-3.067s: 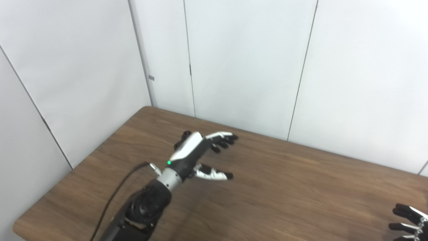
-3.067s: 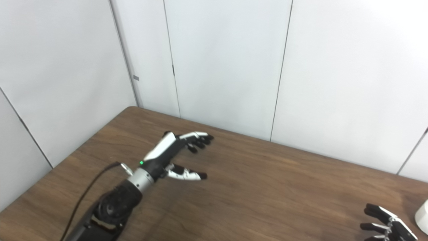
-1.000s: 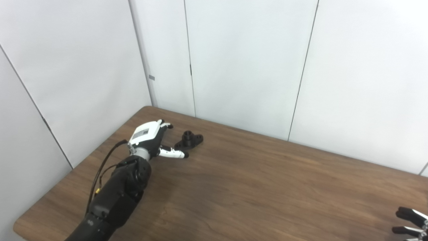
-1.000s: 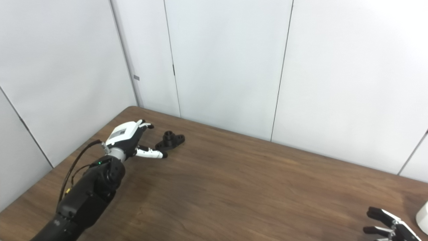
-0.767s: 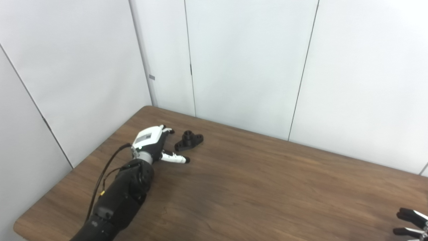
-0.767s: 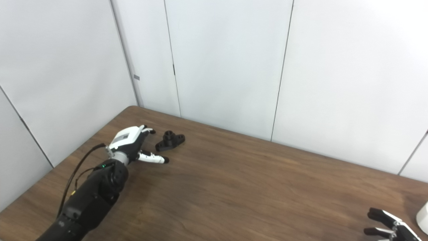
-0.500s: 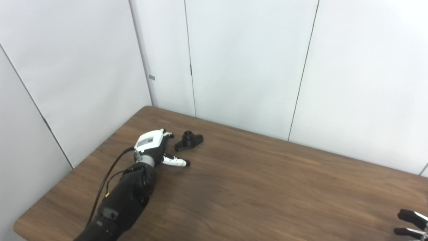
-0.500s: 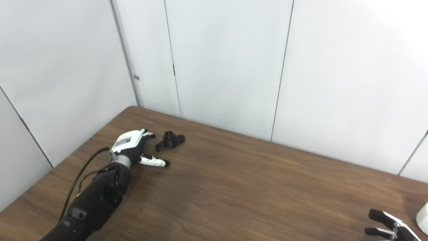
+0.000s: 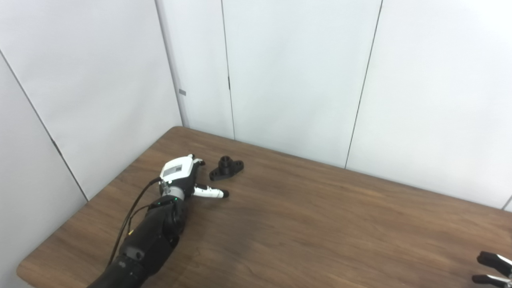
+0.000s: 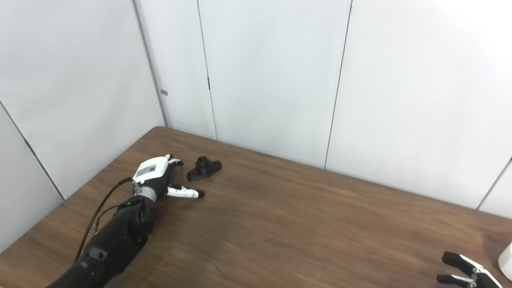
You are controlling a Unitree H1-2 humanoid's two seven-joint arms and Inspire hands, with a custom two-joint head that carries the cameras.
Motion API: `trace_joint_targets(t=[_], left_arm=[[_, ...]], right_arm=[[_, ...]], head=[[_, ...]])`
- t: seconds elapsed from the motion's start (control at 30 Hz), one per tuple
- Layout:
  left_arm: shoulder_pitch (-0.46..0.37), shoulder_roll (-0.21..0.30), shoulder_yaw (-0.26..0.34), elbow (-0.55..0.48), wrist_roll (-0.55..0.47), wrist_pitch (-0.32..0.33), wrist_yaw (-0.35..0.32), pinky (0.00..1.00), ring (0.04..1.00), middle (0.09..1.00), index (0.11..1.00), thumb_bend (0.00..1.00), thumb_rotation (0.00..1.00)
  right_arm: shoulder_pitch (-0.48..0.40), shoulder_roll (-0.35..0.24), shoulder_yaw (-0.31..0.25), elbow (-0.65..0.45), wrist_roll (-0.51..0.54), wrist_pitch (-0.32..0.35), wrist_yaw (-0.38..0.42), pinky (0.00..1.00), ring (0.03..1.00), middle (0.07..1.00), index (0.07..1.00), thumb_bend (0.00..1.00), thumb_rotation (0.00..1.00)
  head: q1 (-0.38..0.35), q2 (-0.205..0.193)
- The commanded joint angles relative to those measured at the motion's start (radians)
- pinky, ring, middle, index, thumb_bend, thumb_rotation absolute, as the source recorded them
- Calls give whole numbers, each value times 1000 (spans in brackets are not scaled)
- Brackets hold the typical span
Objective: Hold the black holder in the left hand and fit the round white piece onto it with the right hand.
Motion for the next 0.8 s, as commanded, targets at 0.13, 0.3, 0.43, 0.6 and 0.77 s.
trace_joint_targets(t=[0.13, 0.3, 0.43, 0.6, 0.77], left_arm=[[-49, -2, 3, 8, -31, -11, 33, 984, 1000, 1000, 842, 964, 428], [-62, -10, 0, 26, -49, -22, 48, 946, 1000, 1000, 813, 928, 426], [-70, -13, -12, 44, -52, -33, 67, 939, 1000, 1000, 795, 891, 417], [-81, -18, -24, 63, -56, -39, 90, 942, 1000, 999, 784, 869, 420], [-92, -26, -23, 77, -66, -34, 97, 957, 1000, 998, 787, 874, 419]], right_arm=[[-9, -11, -9, -45, 8, -3, 1, 451, 622, 762, 737, 665, 78], [-2, -10, -9, -55, 9, 11, 2, 457, 626, 761, 740, 670, 104], [6, -9, -9, -63, 2, 14, -1, 456, 623, 766, 738, 658, 97], [10, -9, -8, -66, 6, 7, 1, 453, 619, 753, 736, 657, 109], [14, -8, -7, -74, -1, 14, -1, 459, 619, 748, 735, 648, 82]], head=[[-6, 3], [-12, 5], [-21, 1], [-24, 1], [-23, -3]])
